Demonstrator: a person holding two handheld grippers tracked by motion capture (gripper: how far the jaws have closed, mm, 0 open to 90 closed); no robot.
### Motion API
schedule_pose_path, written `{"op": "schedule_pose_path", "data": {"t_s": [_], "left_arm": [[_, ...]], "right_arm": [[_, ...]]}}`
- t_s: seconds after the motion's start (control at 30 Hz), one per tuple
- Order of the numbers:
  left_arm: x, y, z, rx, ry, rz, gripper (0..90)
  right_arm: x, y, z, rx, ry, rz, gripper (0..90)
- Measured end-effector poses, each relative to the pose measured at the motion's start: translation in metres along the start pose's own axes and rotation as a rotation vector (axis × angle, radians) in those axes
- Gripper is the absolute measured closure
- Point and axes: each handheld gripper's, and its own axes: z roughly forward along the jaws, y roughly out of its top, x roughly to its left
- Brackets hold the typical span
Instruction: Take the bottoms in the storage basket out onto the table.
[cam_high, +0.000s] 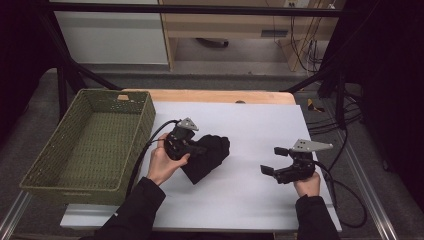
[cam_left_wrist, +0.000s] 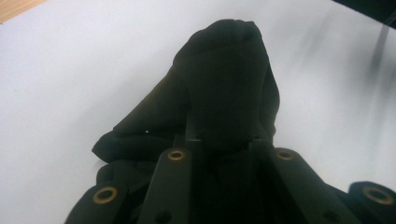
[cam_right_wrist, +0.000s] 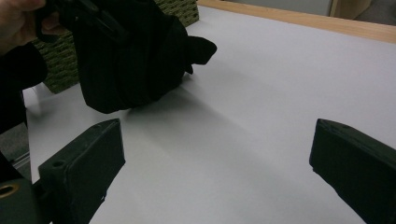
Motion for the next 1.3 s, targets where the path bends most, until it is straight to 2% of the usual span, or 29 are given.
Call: {"op": "schedule_pose_path", "data": {"t_s": [0.23, 0.5, 0.57, 0.7, 0.77, 0.9, 0.97, 1.1, 1.3], "left_arm": [[0.000, -0.004, 0.014, 0.040, -0.001, 0.003, 77.2], [0.000, -0.007, 0.019, 0.042, -0.013, -0.001, 74.6], [0.000, -0.007, 0.018, 0.038, -0.005, -0.004, 69.6], [-0.003, -0.005, 0.014, 0.008, 0.022, 0.003, 49.8], [-0.004, -0.004, 0.012, -0.005, 0.027, -0.006, 40.4], [-0.006, -0.003, 0.007, -0.020, 0.050, -0.017, 26.0], [-0.007, -0.003, 0.004, -0.023, 0.047, -0.021, 22.4], [-0.011, -0.003, 0.000, -0.012, 0.091, -0.017, 13.4], [-0.013, -0.002, -0.011, -0.037, 0.084, -0.015, 8.6]], "right_arm": [[0.000, 0.000, -0.001, -0.001, 0.001, -0.001, 3.8], [0.000, 0.000, -0.001, -0.001, 0.003, -0.002, 3.8], [0.000, 0.000, -0.001, -0.002, 0.003, -0.002, 3.8], [0.000, 0.000, 0.000, -0.001, 0.003, 0.000, 3.8], [0.000, 0.000, 0.000, -0.001, 0.004, 0.000, 3.8], [0.000, 0.000, 0.000, -0.003, 0.004, 0.000, 3.8], [0.000, 0.000, 0.000, -0.002, 0.003, 0.000, 3.8], [0.000, 0.000, 0.000, 0.000, 0.004, 0.002, 3.8], [0.000, 0.000, -0.001, -0.003, 0.005, 0.000, 3.8]]}}
